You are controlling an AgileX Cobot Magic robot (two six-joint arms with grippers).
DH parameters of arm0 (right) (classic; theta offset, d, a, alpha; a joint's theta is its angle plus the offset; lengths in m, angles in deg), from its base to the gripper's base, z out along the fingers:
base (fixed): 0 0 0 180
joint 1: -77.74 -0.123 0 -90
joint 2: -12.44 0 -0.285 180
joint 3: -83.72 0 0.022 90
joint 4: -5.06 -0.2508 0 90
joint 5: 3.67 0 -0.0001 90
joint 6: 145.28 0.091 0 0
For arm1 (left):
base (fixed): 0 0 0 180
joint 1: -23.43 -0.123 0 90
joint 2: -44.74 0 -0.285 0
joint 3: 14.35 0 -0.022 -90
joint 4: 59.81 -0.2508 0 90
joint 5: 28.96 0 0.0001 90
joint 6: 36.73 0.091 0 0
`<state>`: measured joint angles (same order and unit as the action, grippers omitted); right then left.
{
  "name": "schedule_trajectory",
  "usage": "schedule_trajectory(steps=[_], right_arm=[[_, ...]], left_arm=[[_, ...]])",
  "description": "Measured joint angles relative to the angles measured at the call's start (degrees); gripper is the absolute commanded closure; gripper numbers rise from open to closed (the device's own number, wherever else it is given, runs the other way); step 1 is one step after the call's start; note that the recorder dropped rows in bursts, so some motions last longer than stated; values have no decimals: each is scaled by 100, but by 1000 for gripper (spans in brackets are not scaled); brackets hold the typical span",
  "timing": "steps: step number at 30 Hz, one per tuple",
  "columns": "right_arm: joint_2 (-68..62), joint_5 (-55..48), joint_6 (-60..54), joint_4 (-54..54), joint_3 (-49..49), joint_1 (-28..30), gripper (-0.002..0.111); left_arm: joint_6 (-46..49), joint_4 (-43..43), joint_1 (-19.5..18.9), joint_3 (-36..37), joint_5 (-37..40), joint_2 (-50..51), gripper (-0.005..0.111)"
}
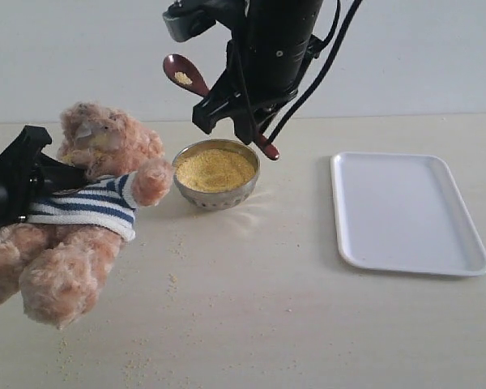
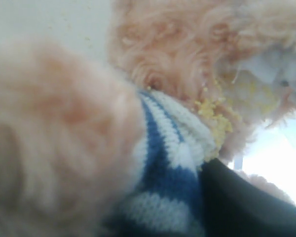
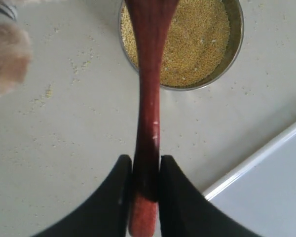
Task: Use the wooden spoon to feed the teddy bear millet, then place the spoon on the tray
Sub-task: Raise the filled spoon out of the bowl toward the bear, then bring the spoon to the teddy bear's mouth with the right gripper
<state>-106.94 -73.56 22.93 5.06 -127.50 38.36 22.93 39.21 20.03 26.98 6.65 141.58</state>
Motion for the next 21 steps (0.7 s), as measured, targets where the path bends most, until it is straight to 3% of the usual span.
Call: schedule_trajectory(steps=[8, 21], right_arm=[[258, -4, 100, -558, 67, 0, 108], [557, -27, 59, -745, 1171, -117, 108]], left_arm=[[-43, 0, 0, 0, 9, 0, 102], [-47, 0, 0, 0, 63, 0, 102]])
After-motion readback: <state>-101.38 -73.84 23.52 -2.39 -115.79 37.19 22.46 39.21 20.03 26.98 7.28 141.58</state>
